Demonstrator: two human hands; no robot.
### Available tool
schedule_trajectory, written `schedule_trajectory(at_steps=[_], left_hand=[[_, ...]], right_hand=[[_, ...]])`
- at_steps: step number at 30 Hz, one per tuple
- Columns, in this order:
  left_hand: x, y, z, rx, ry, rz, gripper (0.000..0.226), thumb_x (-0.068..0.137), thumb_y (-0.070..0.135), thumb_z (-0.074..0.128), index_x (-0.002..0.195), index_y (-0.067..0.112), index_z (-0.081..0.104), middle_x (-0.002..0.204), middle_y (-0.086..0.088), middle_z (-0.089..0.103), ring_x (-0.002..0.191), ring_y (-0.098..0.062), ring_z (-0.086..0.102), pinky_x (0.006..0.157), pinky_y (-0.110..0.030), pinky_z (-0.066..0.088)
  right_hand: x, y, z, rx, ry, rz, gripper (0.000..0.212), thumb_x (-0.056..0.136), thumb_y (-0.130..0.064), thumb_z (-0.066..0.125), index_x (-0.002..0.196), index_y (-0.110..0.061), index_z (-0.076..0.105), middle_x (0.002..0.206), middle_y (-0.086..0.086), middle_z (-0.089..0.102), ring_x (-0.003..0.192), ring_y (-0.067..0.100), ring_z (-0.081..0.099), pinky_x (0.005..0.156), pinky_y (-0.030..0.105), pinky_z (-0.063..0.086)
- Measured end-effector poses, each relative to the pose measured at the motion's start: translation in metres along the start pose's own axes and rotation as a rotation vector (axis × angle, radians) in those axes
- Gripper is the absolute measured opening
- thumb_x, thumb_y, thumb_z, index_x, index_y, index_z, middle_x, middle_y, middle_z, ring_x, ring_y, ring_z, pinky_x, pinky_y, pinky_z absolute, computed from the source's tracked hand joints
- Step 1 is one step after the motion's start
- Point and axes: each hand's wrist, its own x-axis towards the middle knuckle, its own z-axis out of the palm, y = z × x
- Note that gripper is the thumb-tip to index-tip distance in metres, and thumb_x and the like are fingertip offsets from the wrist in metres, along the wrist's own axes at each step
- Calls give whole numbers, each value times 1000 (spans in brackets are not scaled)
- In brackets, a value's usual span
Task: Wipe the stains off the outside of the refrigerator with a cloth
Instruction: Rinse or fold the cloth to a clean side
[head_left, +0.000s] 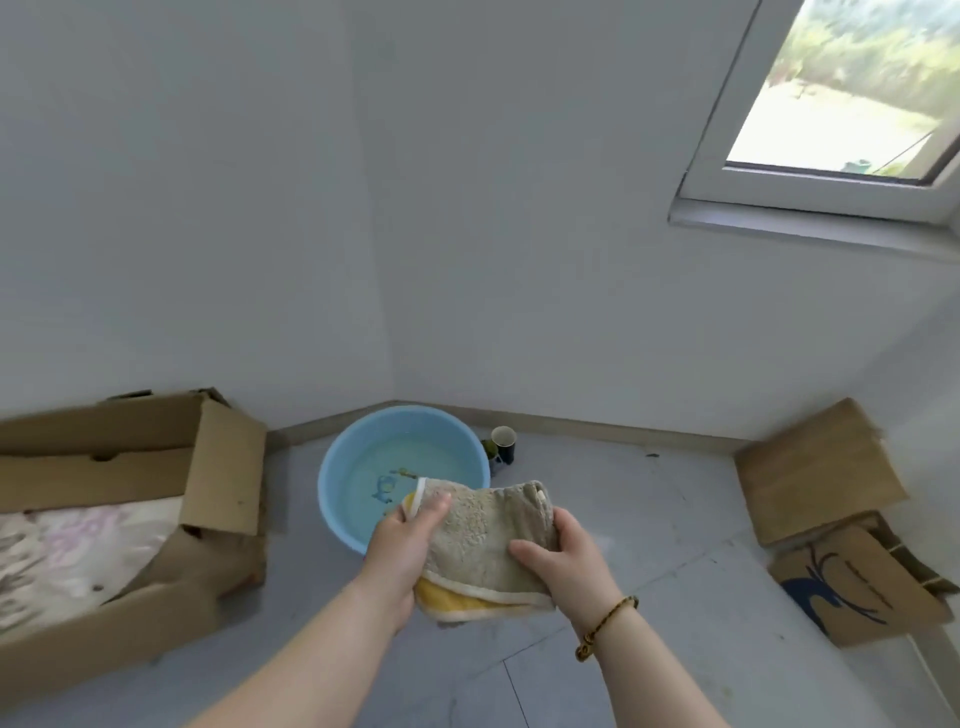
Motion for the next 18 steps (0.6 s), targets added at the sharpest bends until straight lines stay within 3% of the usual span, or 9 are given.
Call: schedule_trajectory(at_steps=[2,6,8,10,13,18], left_hand=[[33,21,-26,21,14,-8,2,87,16,59,88,15,60,87,-9,67,83,-25,64,80,-39,51],[106,45,-64,58,44,-35,7,87,7,57,82,12,58,78,-7,66,71,-20,63,59,-28,51],[147,38,-73,100,72,-86,8,86,5,58,82,12,57,83,-10,66,76,-22,63,67,-32,54],[185,17,-81,126,117,-140,8,84,4,61,83,12,58,94,-15,67,90,-29,63,86,-43,51],[247,-32,-89,149,208,-182,11,83,4,63,81,13,58,92,-13,66,97,-31,61,92,-41,47],[369,-107,-111,166,295,-152,10,81,16,68,80,10,60,89,-13,67,91,-28,61,85,-35,46]], right_hand=[[37,-6,34,-13,-1,27,18,87,-2,55,92,-20,54,92,1,61,86,16,59,78,28,53],[113,-6,79,-35,-16,74,20,91,-3,49,86,-22,52,89,1,59,88,18,57,85,36,50],[153,10,89,-63,-16,127,18,92,-5,47,87,-22,47,89,-1,56,90,19,55,87,37,49],[192,34,93,-91,-20,174,15,92,-7,48,90,-21,44,95,2,56,93,20,55,89,37,48],[255,86,101,-155,-28,259,15,88,-8,55,86,-19,46,96,9,59,88,21,57,82,33,48],[370,181,128,-219,11,251,22,88,-22,59,70,-17,46,71,-1,50,66,12,47,55,14,37]])
